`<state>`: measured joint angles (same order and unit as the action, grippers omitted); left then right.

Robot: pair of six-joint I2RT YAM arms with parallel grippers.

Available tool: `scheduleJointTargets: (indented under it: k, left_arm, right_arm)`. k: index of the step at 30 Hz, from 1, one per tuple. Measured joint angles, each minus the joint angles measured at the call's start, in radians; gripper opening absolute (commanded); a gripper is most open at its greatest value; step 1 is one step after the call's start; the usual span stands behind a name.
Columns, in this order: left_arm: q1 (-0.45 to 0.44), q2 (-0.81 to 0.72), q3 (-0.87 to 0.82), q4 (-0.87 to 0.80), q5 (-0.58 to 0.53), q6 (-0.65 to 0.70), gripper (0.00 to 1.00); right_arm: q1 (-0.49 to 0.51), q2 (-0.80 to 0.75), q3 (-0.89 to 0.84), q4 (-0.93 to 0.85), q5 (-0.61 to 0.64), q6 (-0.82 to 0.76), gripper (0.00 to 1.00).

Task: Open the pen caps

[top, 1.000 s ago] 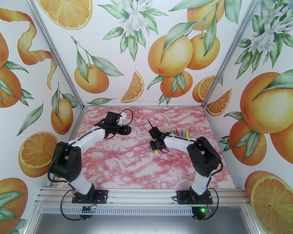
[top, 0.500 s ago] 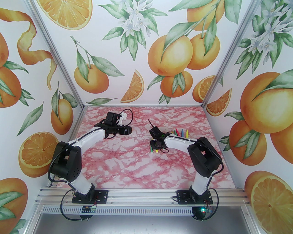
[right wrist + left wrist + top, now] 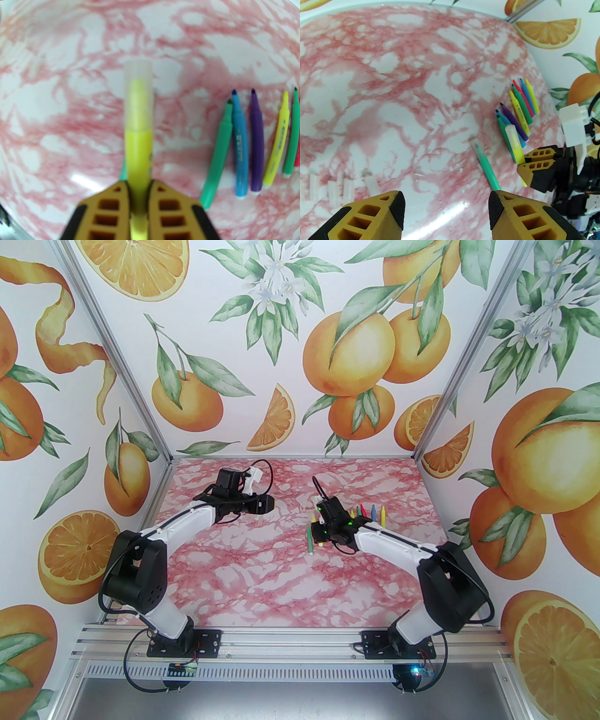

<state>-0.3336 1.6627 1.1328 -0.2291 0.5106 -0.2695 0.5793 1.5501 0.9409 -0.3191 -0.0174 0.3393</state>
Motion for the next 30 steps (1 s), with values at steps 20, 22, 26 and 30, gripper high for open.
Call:
scheduleJointTargets:
  k: [20,22,26,30]
  left_arm:
    - [-0.008,0.039,-0.035,0.294,0.341,-0.215,0.58]
    - [-0.017,0.046,-0.043,0.339,0.362,-0.244,0.57]
    - [-0.045,0.061,-0.047,0.392,0.394,-0.283,0.55]
    - [-0.064,0.067,-0.047,0.416,0.412,-0.304,0.55]
  right_arm:
    - [0.011,-0.126,-0.074,0.146,-0.205,-0.062,0.0]
    - [0.014,-0.127,-0.074,0.153,-0.214,-0.064,0.0]
    - [0.019,-0.133,-0.074,0.167,-0.229,-0.068,0.0]
    - [0.026,-0.14,-0.074,0.169,-0.237,-0.069,0.0]
